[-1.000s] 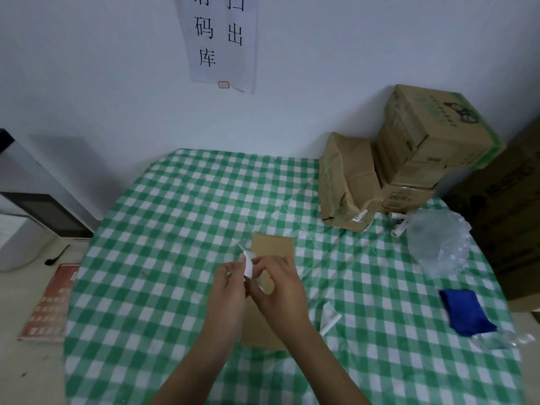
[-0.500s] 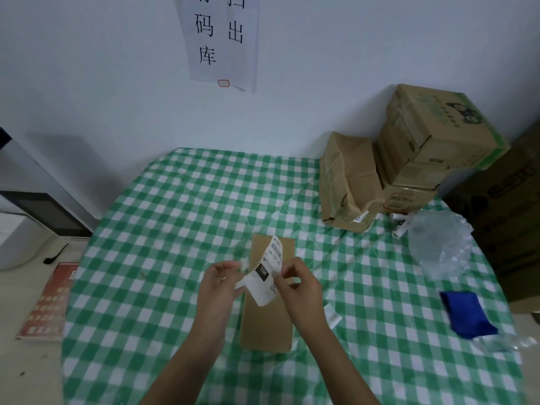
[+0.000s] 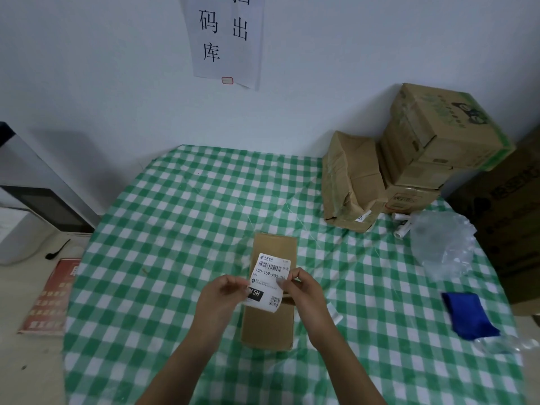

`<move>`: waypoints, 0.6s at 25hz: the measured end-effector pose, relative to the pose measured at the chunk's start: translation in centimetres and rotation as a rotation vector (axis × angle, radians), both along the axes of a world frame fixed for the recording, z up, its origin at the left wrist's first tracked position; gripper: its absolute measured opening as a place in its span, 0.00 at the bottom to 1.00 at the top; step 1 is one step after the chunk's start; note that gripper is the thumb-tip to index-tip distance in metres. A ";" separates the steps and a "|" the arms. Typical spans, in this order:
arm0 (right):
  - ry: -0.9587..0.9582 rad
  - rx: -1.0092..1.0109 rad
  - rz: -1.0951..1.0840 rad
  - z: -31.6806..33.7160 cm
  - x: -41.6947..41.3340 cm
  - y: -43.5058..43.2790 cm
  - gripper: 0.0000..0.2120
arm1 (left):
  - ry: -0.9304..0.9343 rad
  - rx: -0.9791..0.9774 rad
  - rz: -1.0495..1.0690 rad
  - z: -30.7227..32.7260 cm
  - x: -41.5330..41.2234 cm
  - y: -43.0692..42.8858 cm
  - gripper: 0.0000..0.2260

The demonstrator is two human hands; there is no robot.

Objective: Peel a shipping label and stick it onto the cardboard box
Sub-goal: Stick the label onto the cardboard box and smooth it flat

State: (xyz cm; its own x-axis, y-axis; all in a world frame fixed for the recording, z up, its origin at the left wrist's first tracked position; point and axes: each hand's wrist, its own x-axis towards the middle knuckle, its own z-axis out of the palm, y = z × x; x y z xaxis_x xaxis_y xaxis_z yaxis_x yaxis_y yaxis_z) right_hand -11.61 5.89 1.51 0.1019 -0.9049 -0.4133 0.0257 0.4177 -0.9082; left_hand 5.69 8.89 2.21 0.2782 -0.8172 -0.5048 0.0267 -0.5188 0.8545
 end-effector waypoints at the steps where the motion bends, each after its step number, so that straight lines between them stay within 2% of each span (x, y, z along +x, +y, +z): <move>1: -0.007 0.027 0.017 -0.3 0.0 0.0 0.06 | -0.020 0.010 -0.035 -0.3 0.1 0.0 0.05; 7: 0.233 0.118 0.135 -2.9 -0.4 0.7 0.08 | -0.237 0.024 -0.147 -2.3 0.4 0.4 0.04; 11: 0.360 0.136 0.154 -4.5 -0.7 0.6 0.17 | -0.313 0.049 -0.180 -3.4 0.0 0.5 0.05; 15: 0.456 0.135 0.107 -5.3 -0.8 -0.1 0.11 | -0.292 0.069 -0.174 -4.2 -0.4 -0.1 0.07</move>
